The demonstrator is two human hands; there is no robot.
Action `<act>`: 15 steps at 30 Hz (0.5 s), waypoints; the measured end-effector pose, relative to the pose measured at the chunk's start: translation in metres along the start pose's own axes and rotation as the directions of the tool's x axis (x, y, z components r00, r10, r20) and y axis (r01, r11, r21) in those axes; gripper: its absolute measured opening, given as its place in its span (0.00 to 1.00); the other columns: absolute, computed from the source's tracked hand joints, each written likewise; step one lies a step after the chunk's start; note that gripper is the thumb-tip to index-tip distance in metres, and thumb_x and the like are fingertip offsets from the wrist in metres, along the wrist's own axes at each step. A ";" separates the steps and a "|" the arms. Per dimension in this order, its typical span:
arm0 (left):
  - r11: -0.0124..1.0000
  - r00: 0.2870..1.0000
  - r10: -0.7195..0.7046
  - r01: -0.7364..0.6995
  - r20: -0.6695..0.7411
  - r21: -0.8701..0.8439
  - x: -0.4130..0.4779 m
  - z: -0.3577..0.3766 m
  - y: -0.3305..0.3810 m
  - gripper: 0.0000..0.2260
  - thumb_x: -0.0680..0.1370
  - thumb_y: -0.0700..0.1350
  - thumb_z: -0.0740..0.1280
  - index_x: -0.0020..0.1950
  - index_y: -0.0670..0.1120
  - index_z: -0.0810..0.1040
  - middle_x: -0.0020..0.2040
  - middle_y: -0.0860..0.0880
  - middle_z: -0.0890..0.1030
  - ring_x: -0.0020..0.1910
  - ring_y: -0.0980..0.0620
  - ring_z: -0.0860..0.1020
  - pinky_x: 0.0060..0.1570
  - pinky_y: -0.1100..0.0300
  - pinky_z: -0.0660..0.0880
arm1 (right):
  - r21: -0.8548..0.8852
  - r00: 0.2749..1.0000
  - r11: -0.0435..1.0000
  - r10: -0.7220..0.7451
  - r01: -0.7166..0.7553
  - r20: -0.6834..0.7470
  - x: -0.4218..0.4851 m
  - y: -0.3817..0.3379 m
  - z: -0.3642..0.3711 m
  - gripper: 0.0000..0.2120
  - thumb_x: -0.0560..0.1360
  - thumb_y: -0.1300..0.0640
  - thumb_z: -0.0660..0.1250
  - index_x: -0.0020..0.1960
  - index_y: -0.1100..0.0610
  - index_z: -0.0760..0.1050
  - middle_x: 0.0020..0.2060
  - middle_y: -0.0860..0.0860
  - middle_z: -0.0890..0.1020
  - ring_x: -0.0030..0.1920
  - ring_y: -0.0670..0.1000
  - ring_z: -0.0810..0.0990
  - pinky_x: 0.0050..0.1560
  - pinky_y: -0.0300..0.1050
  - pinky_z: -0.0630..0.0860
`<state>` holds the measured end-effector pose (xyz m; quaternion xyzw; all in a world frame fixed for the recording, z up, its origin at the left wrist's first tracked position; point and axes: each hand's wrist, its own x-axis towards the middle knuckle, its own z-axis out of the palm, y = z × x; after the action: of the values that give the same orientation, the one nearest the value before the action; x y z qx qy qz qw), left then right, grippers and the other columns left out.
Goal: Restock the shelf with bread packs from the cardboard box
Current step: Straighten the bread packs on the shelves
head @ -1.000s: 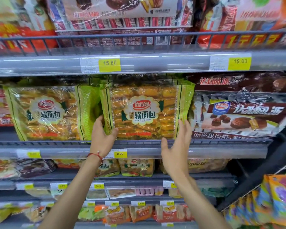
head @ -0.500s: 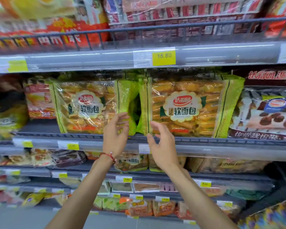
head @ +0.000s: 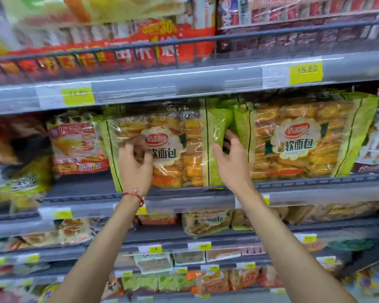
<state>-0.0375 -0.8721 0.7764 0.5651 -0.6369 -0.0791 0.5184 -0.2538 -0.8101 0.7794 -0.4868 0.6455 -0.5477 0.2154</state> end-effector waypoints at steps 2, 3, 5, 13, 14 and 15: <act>1.000 0.999 0.004 -0.003 -0.040 0.025 0.011 -0.006 -0.008 0.10 0.73 0.40 0.67 0.53 0.39 0.76 0.49 0.43 0.75 0.51 0.43 0.72 0.52 0.50 0.70 | -0.012 0.998 1.000 0.021 -0.022 -0.052 0.006 -0.004 0.011 0.27 0.84 0.45 0.62 0.79 0.54 0.63 0.58 0.51 0.80 0.53 0.50 0.80 0.53 0.50 0.79; 0.999 0.998 0.008 -0.006 -0.069 0.031 0.018 -0.009 -0.009 0.13 0.72 0.41 0.67 0.56 0.42 0.77 0.53 0.44 0.76 0.54 0.43 0.71 0.55 0.52 0.69 | -0.027 0.997 0.999 0.032 -0.034 -0.077 0.008 -0.006 0.014 0.29 0.84 0.44 0.61 0.81 0.54 0.60 0.56 0.53 0.81 0.46 0.50 0.80 0.45 0.46 0.78; 0.998 0.988 -0.038 0.043 -0.150 0.036 0.035 -0.013 -0.012 0.20 0.71 0.43 0.68 0.63 0.48 0.75 0.63 0.46 0.74 0.62 0.45 0.68 0.61 0.57 0.63 | -0.049 0.992 0.998 0.044 -0.050 -0.116 0.014 -0.009 0.018 0.32 0.84 0.42 0.58 0.83 0.54 0.56 0.47 0.50 0.81 0.37 0.47 0.78 0.38 0.40 0.75; 0.874 0.964 -0.244 0.172 -0.103 -0.455 0.061 -0.011 -0.024 0.22 0.82 0.49 0.61 0.75 0.46 0.60 0.61 0.57 0.72 0.53 0.68 0.73 0.47 0.85 0.65 | 0.137 0.992 0.984 0.119 -0.112 -0.042 0.028 -0.026 0.030 0.33 0.85 0.40 0.54 0.84 0.50 0.47 0.82 0.50 0.60 0.81 0.54 0.59 0.76 0.45 0.54; 0.866 0.961 -0.258 0.183 -0.101 -0.466 0.065 -0.010 -0.029 0.18 0.83 0.47 0.59 0.72 0.45 0.64 0.54 0.59 0.75 0.46 0.71 0.75 0.47 0.81 0.68 | 0.146 0.992 0.984 0.114 -0.104 -0.058 0.028 -0.024 0.033 0.33 0.85 0.39 0.54 0.84 0.50 0.49 0.82 0.49 0.60 0.82 0.54 0.59 0.76 0.46 0.53; 0.855 0.955 -0.277 0.197 -0.102 -0.479 0.071 -0.007 -0.038 0.14 0.83 0.45 0.59 0.68 0.44 0.68 0.49 0.58 0.76 0.42 0.72 0.76 0.47 0.74 0.71 | 0.163 0.991 0.982 0.106 -0.092 -0.080 0.029 -0.022 0.035 0.32 0.84 0.39 0.55 0.84 0.50 0.52 0.82 0.49 0.61 0.81 0.54 0.60 0.77 0.47 0.53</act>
<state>0.0040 -0.9388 0.7941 0.5038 -0.4789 -0.2447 0.6760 -0.2295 -0.8505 0.7962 -0.4106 0.6323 -0.6069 0.2517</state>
